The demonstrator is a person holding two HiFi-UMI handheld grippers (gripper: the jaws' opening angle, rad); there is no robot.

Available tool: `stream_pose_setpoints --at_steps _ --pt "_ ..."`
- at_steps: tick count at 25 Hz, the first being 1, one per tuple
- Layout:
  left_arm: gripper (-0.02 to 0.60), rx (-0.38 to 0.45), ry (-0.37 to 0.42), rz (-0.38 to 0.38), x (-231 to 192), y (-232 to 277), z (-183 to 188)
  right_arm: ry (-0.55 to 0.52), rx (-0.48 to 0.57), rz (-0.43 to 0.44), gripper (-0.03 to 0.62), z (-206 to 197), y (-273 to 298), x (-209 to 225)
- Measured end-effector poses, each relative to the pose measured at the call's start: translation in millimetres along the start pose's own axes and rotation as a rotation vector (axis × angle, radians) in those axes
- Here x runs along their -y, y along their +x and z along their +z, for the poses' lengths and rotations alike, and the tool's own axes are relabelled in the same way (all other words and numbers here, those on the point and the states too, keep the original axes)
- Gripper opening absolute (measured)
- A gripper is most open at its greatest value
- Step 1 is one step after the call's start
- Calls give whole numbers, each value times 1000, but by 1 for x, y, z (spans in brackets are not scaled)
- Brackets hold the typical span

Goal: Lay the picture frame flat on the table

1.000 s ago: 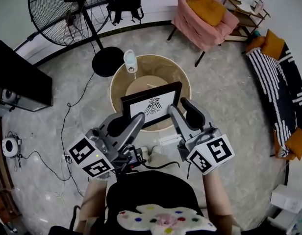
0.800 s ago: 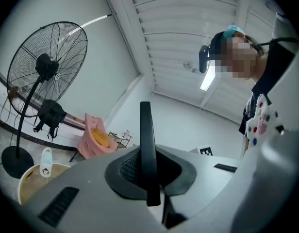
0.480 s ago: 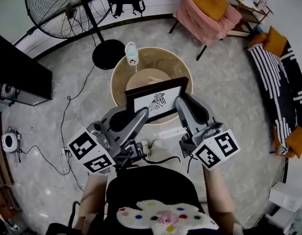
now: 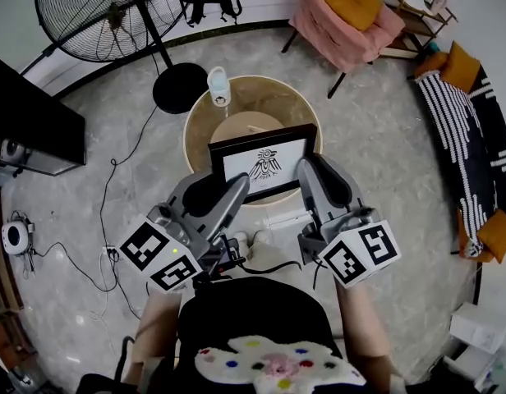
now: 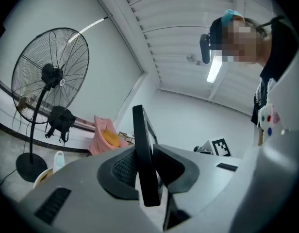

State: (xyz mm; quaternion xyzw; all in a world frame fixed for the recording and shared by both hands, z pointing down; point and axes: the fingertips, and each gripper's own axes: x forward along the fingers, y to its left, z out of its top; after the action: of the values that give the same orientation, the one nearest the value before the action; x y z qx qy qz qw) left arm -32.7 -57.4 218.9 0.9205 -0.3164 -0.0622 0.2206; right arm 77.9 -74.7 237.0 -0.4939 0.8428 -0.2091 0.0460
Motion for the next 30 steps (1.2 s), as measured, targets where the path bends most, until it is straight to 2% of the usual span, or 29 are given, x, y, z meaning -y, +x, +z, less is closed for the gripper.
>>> stream_pose_setpoints --at_steps 7,11,15,19,24,30 --pt "156 -55 26 112 -16 -3 -13 -20 -19 -64 84 -8 -4 11" --pt "158 -105 28 152 -20 -6 -24 -30 -36 -96 84 -14 -4 14" --pt "156 -123 43 222 -27 -9 -33 -34 -59 -114 84 -22 -4 16" --pt "132 -148 56 284 -36 -8 -47 -48 -94 -119 86 -37 -2 20" --pt "130 -203 35 294 -47 -8 -68 -70 -139 -130 86 -58 0 26" --pt "127 -285 7 303 -68 -9 -108 -52 -204 -154 86 -102 6 42"
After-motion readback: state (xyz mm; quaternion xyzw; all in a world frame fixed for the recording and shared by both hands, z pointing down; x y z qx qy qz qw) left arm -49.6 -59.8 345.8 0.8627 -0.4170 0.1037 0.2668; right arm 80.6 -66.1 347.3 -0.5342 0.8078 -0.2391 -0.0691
